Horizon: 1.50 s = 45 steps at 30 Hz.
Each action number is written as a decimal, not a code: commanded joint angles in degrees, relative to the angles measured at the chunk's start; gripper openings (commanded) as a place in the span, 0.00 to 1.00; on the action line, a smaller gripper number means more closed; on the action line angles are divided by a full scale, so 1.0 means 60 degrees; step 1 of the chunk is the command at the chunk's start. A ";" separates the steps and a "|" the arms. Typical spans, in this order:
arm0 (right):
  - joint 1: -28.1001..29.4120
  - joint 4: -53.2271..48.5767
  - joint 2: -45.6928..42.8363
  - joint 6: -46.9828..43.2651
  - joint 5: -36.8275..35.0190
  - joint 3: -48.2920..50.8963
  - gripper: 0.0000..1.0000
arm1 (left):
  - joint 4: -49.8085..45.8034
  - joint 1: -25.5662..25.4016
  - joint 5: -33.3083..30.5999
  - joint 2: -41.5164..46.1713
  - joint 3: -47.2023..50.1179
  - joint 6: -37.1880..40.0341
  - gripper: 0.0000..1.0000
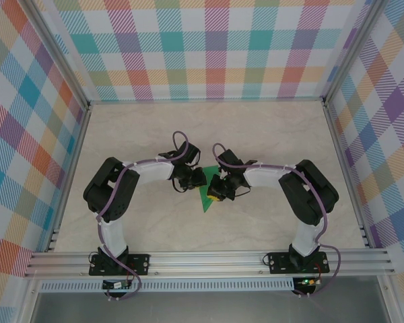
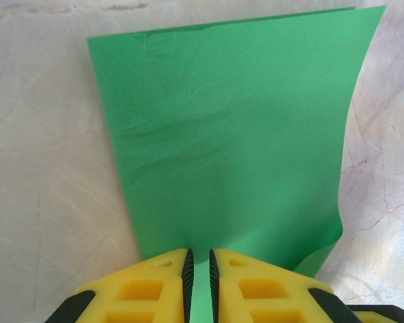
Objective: Fold a paper plane with a square sheet of paper (pick it up from the middle)
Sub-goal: Third fold the triangle at the center of the table.
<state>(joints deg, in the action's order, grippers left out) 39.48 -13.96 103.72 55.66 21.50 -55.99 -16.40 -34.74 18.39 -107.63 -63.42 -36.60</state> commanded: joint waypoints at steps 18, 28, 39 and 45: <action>0.0055 -0.0091 0.0357 -0.0542 -0.0090 -0.0044 0.14 | -0.0330 0.0048 -0.0092 -0.0044 0.0184 0.0075 0.18; 0.0055 -0.0215 0.0485 -0.0594 -0.0172 0.0047 0.30 | -0.1043 0.0970 -0.0657 0.0930 -0.0142 -0.0015 0.21; 0.0055 -0.0118 0.0423 -0.0663 -0.0245 0.0159 0.54 | -0.1315 0.2201 -0.0377 0.2127 0.0406 0.0123 0.25; 0.0055 -0.0087 0.0425 -0.0678 -0.0280 0.0205 0.47 | -0.0813 0.2176 0.0531 0.2271 0.0844 0.0010 0.24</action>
<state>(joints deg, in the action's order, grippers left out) 39.59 -11.49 104.53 52.62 23.31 -56.53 -22.04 -21.34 17.80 -95.70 -60.14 -36.60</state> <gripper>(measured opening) 0.472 0.240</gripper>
